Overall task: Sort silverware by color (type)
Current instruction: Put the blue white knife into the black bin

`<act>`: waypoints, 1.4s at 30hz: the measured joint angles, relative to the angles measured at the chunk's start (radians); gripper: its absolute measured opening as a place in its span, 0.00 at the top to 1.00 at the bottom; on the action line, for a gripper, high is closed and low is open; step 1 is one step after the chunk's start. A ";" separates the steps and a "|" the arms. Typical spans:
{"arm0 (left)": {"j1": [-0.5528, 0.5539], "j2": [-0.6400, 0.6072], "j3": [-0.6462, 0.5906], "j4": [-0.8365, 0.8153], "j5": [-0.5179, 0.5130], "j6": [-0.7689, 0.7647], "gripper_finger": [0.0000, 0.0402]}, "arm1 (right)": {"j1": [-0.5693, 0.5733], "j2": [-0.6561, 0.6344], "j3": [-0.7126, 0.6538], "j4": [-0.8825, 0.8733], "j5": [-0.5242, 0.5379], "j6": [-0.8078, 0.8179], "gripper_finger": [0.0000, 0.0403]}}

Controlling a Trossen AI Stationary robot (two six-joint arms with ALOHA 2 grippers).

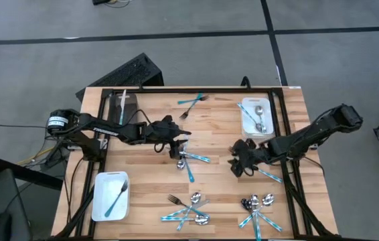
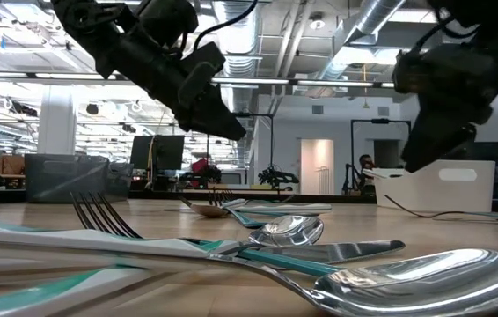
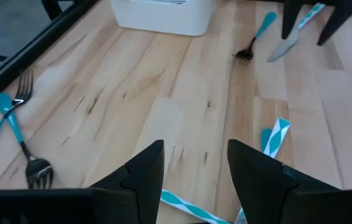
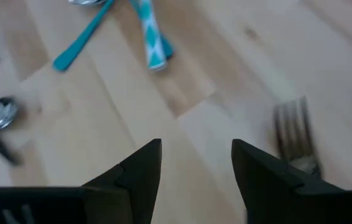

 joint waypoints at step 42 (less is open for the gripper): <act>-0.047 0.000 0.000 0.047 0.024 0.014 0.59 | 0.324 0.013 -0.080 -0.478 -0.233 0.594 0.71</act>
